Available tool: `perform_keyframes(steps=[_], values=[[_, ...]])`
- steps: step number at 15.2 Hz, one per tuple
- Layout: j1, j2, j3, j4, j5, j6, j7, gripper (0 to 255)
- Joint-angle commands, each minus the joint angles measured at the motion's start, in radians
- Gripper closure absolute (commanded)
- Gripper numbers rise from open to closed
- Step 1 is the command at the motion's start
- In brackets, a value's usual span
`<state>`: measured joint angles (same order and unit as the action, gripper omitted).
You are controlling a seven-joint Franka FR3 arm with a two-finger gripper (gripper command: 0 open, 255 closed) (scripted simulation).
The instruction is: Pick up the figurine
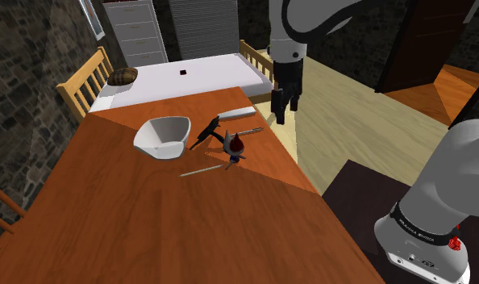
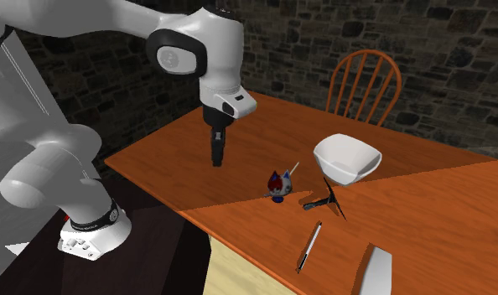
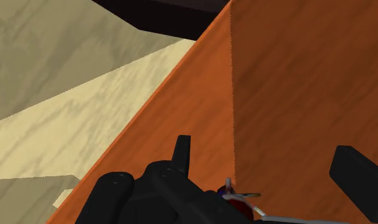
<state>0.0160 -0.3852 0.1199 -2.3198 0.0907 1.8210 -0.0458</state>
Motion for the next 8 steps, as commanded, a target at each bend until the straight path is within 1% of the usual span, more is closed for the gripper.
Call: perform_keyframes(steps=[1, 8], values=[[0.003, 0.081, 0.014, 0.041, 0.001, 0.048, 0.019, 0], [0.009, 0.344, 0.043, 0.217, -0.024, 0.160, 0.074, 0]])
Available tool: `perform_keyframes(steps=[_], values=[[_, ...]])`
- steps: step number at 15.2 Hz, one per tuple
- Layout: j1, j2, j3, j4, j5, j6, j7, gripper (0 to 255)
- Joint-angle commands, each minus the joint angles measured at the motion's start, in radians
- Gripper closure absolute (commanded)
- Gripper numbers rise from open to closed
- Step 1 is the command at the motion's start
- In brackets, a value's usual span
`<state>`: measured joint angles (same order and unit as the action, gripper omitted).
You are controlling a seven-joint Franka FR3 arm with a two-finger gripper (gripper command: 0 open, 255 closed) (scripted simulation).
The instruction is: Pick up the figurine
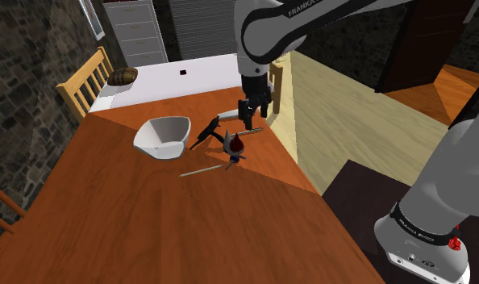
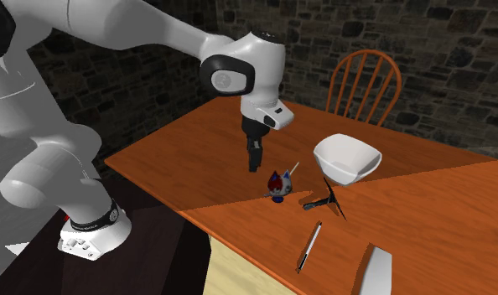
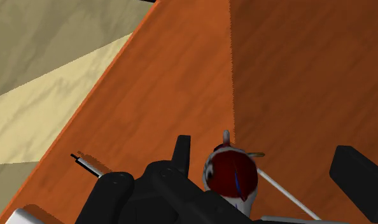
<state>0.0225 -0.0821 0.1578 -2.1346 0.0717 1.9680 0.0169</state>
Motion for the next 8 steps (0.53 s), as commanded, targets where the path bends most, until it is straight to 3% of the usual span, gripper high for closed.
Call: perform_keyframes(steps=[1, 7, 8], values=[[0.004, 0.079, 0.008, 0.062, -0.010, 0.024, 0.019, 0], [0.023, 0.304, 0.015, 0.268, -0.048, 0.063, 0.066, 0], [0.023, 0.310, 0.014, 0.261, -0.049, 0.075, 0.066, 0]])
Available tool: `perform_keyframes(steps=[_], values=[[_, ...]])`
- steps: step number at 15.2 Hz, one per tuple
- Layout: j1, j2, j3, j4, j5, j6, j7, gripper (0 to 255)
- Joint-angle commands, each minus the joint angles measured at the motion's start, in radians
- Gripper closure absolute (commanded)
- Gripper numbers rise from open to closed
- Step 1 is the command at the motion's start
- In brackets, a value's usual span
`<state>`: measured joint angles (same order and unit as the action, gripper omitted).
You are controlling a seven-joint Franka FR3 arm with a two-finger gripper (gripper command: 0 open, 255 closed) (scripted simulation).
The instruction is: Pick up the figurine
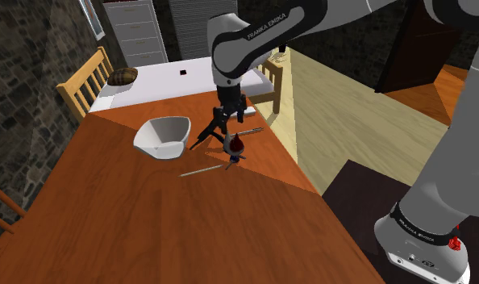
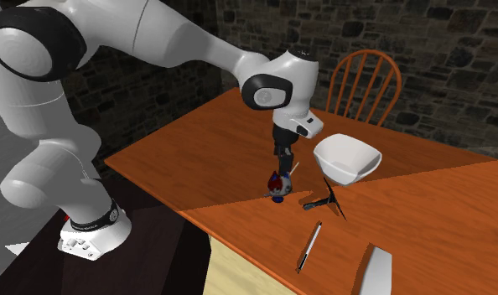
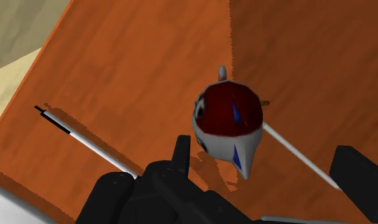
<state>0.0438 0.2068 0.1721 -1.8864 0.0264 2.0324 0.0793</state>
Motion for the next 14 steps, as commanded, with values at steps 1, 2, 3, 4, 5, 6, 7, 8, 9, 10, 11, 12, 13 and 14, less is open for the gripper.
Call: perform_keyframes(steps=[1, 2, 3, 4, 5, 6, 7, 8, 9, 10, 11, 12, 13, 14], values=[[0.002, 0.026, 0.000, 0.006, -0.004, 0.022, 0.004, 0], [0.003, 0.031, 0.000, -0.001, -0.005, 0.034, 0.004, 0], [0.003, 0.037, -0.001, -0.007, -0.006, 0.046, 0.004, 0], [0.003, 0.043, -0.001, -0.013, -0.007, 0.058, 0.004, 0], [0.004, 0.049, -0.001, -0.019, -0.008, 0.070, 0.004, 0], [0.004, 0.055, -0.002, -0.025, -0.009, 0.082, 0.004, 0], [0.004, 0.058, -0.002, -0.029, -0.009, 0.089, 0.004, 0], [0.004, 0.058, -0.002, -0.028, -0.009, 0.089, 0.004, 0], [0.004, 0.056, -0.001, -0.031, -0.009, 0.089, 0.005, 255], [0.005, 0.056, -0.001, -0.031, -0.009, 0.089, 0.005, 255], [0.004, 0.057, -0.002, -0.030, -0.009, 0.089, 0.005, 255], [0.004, 0.057, -0.001, -0.031, -0.009, 0.089, 0.005, 255], [0.004, 0.057, -0.002, -0.030, -0.009, 0.089, 0.005, 255], [0.004, 0.057, -0.002, -0.030, -0.009, 0.089, 0.004, 255]])
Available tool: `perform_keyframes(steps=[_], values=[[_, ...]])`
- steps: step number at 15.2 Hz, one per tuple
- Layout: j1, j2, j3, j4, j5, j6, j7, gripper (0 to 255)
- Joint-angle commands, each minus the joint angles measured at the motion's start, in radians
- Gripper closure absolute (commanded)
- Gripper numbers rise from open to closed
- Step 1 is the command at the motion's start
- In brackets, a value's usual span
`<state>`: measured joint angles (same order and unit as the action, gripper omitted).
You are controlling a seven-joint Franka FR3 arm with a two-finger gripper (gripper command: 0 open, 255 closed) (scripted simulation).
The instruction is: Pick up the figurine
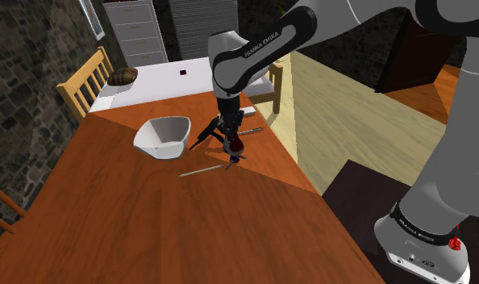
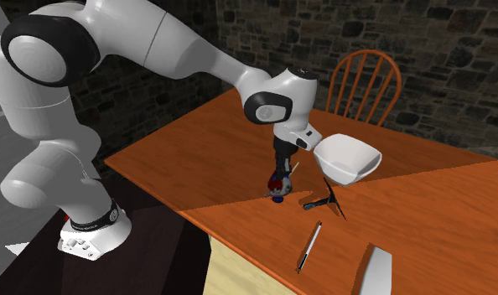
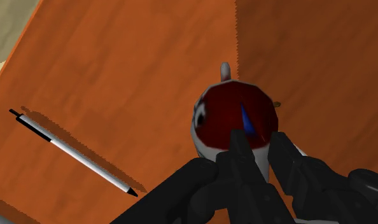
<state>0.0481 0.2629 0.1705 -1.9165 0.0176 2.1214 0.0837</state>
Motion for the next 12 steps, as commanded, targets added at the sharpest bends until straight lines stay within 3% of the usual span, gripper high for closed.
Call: perform_keyframes(steps=[1, 12], values=[[0.000, 0.000, 0.000, 0.000, 0.000, 0.000, 0.000, 255], [-0.002, -0.043, 0.002, 0.053, 0.007, -0.096, -0.001, 255]])
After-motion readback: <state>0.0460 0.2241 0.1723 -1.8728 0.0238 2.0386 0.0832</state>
